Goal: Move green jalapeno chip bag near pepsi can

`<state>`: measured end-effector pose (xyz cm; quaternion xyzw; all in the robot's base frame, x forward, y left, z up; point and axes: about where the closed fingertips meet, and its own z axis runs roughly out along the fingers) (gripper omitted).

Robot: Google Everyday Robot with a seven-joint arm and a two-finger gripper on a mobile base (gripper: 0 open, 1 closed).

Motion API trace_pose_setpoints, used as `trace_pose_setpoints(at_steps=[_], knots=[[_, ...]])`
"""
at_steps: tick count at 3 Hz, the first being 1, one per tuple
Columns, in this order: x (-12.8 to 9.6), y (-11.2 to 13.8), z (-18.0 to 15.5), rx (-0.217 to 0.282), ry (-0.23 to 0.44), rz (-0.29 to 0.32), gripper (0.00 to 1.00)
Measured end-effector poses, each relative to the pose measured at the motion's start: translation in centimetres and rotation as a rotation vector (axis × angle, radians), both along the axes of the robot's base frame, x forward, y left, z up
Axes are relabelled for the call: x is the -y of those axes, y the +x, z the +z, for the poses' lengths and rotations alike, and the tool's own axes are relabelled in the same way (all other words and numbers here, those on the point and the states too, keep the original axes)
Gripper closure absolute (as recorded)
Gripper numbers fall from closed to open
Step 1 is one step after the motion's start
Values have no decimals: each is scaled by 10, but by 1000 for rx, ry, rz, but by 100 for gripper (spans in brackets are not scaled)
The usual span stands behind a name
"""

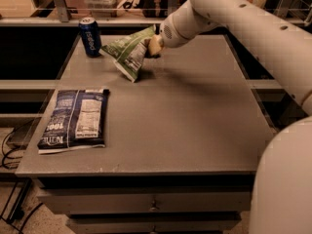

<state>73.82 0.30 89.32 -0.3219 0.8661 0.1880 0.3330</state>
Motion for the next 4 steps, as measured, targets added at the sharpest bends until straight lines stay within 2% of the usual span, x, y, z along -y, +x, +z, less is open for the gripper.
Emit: trace_pose_setpoints(at_steps=[1,2,3,4], knots=[[-40,14,-5,-24,33,3,84],[-81,22,-11,-46,59,38,60],[-107,23,-17,-66,75,69,36],[-115,19,-18,-72,79,86,13]])
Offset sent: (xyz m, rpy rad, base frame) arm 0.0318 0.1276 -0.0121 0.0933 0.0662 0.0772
